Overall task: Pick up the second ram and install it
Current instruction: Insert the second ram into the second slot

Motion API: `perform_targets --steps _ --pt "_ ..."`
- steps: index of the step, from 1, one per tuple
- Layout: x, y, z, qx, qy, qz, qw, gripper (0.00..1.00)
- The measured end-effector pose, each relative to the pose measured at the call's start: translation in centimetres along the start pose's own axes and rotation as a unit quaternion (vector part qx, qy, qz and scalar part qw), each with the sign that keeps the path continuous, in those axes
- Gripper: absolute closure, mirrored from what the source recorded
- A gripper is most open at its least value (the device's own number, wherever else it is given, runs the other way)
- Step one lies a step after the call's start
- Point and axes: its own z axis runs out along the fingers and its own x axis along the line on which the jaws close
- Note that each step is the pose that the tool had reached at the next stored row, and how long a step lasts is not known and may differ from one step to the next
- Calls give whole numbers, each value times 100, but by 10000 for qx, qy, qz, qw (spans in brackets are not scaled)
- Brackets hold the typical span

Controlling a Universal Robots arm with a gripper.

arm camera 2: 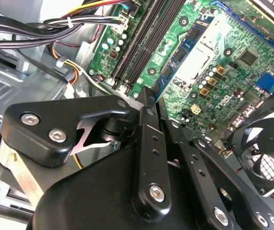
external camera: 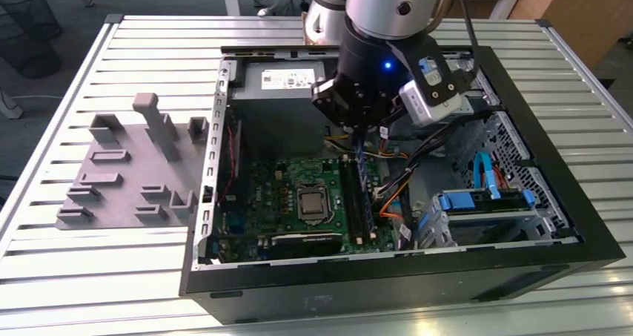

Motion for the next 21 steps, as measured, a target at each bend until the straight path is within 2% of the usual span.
perform_targets --steps 12,21 --pt "-30 -7 138 0 38 -2 10000 86" --pt "-42 -32 204 0 52 -2 10000 86"
